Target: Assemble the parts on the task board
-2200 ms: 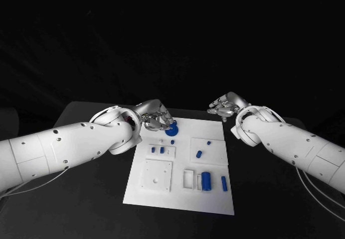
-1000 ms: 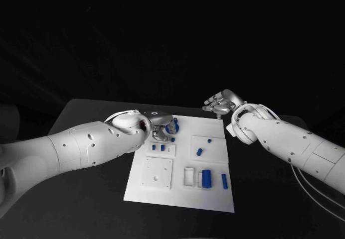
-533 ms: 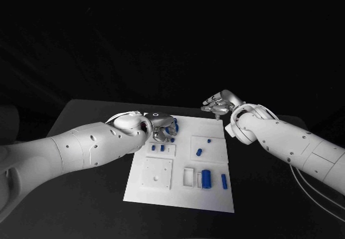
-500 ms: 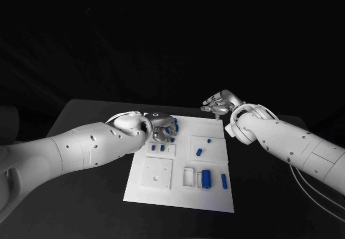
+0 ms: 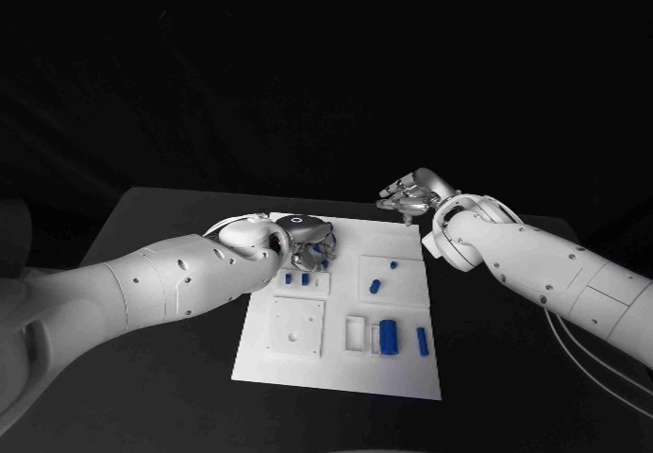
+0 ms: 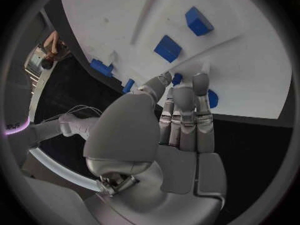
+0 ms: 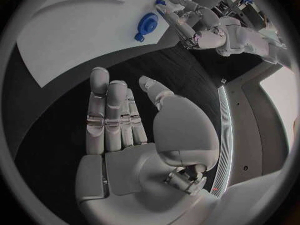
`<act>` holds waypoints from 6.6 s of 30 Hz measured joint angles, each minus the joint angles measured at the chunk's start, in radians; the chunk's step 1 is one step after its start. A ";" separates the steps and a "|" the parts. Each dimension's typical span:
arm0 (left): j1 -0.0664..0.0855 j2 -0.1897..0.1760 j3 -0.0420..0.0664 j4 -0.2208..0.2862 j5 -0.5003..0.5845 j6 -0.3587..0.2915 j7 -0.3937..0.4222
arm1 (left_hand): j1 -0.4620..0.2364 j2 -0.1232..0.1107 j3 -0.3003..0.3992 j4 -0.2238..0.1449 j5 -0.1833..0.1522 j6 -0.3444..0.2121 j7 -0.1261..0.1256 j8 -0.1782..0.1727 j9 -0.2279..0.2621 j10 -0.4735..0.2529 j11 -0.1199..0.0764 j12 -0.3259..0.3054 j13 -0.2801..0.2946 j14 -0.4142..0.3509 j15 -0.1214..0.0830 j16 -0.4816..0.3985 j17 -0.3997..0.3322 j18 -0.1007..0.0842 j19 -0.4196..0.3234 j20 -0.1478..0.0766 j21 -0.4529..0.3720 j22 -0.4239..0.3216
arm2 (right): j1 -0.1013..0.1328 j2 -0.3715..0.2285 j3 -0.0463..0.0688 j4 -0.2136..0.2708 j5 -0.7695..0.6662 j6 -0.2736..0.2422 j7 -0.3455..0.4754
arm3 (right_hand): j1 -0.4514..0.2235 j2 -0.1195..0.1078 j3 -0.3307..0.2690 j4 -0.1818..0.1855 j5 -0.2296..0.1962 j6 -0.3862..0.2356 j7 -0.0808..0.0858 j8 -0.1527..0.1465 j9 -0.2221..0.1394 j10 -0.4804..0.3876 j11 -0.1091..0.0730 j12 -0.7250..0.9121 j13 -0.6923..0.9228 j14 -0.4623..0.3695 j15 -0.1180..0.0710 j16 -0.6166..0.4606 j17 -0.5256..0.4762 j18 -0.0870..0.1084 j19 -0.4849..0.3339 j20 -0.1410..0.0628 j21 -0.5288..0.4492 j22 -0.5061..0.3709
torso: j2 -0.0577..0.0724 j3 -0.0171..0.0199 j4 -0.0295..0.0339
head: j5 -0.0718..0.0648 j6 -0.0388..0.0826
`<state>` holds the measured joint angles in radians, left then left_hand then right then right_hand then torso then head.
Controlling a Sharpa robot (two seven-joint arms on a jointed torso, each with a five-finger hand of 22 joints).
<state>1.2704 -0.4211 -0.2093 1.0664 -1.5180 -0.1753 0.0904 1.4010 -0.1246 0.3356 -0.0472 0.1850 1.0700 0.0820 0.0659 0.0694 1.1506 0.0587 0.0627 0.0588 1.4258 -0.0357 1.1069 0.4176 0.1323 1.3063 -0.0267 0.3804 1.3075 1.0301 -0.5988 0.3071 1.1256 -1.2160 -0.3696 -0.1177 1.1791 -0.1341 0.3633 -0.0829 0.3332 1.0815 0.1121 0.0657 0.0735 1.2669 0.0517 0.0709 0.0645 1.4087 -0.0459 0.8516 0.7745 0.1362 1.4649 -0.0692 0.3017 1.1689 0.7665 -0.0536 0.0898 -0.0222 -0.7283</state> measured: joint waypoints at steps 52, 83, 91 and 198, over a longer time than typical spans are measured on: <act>-0.012 0.027 0.001 -0.048 -0.001 -0.002 0.023 | 0.008 0.063 -0.033 -0.024 0.000 0.127 0.003 -0.001 0.005 0.145 -0.026 -0.004 -0.001 -0.003 -0.004 0.008 -0.006 -0.003 -0.021 -0.015 0.032 0.000 | 0.001 -0.002 0.000 0.001 0.003 0.007 0.000 | -0.004 0.004 0.000 0.000 0.000 0.003 -0.004 0.000 0.000 0.000 0.000 0.000 0.000 0.000 0.000 0.004 -0.010 -0.005 0.000 0.000 0.006 -0.011 | -0.002 -0.0002 0.0026 | -0.010 -0.010; -0.015 -0.045 0.039 0.033 0.049 -0.071 0.029 | 0.015 0.093 -0.055 -0.074 0.004 0.145 0.009 -0.001 0.004 0.167 -0.026 -0.007 0.000 0.001 -0.007 0.008 -0.006 -0.009 -0.027 -0.020 0.057 0.000 | 0.001 -0.008 0.000 0.002 0.003 0.008 0.000 | -0.004 0.004 0.000 0.000 0.000 0.003 -0.004 0.000 0.000 0.000 0.000 0.000 0.000 0.000 0.000 0.007 -0.014 -0.008 0.000 0.000 0.012 -0.016 | -0.003 -0.0002 0.0044 | -0.013 -0.004; -0.015 -0.092 0.062 0.081 0.082 -0.071 0.026 | 0.015 0.093 -0.055 -0.073 0.004 0.145 0.009 -0.001 0.003 0.166 -0.026 -0.007 0.000 0.001 -0.006 0.008 -0.006 -0.009 -0.027 -0.020 0.057 0.000 | 0.001 -0.014 0.000 0.003 0.003 0.008 0.000 | -0.004 0.004 0.000 0.000 0.000 0.003 -0.004 0.000 0.000 0.000 0.000 0.000 0.000 0.000 0.000 0.007 -0.014 -0.005 0.000 0.000 0.012 -0.016 | -0.003 -0.0009 0.0046 | -0.014 -0.005; -0.007 -0.116 0.067 0.045 0.101 0.074 -0.029 | 0.015 0.093 -0.055 -0.067 0.008 0.142 0.007 -0.009 0.001 0.166 -0.027 -0.007 0.001 0.002 -0.005 0.008 -0.006 -0.016 -0.030 -0.023 0.057 0.000 | 0.001 -0.019 0.000 0.006 0.003 0.008 0.000 | -0.004 0.004 -0.003 0.003 0.004 0.005 -0.002 0.000 0.000 0.000 0.000 0.001 0.000 0.000 0.000 0.011 -0.020 0.000 0.000 0.000 0.019 -0.027 | -0.001 0.0013 0.0007 | 0.003 -0.016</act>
<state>1.2634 -0.5375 -0.1423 1.1115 -1.4168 -0.1012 0.0613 1.4157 -0.0317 0.2801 -0.1142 0.1926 1.2123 0.0895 0.0571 0.0704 1.3162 0.0320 0.0559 0.0600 1.4277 -0.0409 1.1153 0.4117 0.1159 1.2758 -0.0501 0.4372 1.3073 1.0315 -0.6179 0.3071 1.1319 -1.2132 -0.3619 -0.1178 1.1753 -0.1303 0.3604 -0.0800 0.3371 1.0864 0.1098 0.0657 0.0736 1.2670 0.0516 0.0715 0.0646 1.4088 -0.0460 0.8628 0.7544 0.1363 1.4649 -0.0691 0.3210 1.1418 0.7656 -0.0523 0.0905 -0.0197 -0.7445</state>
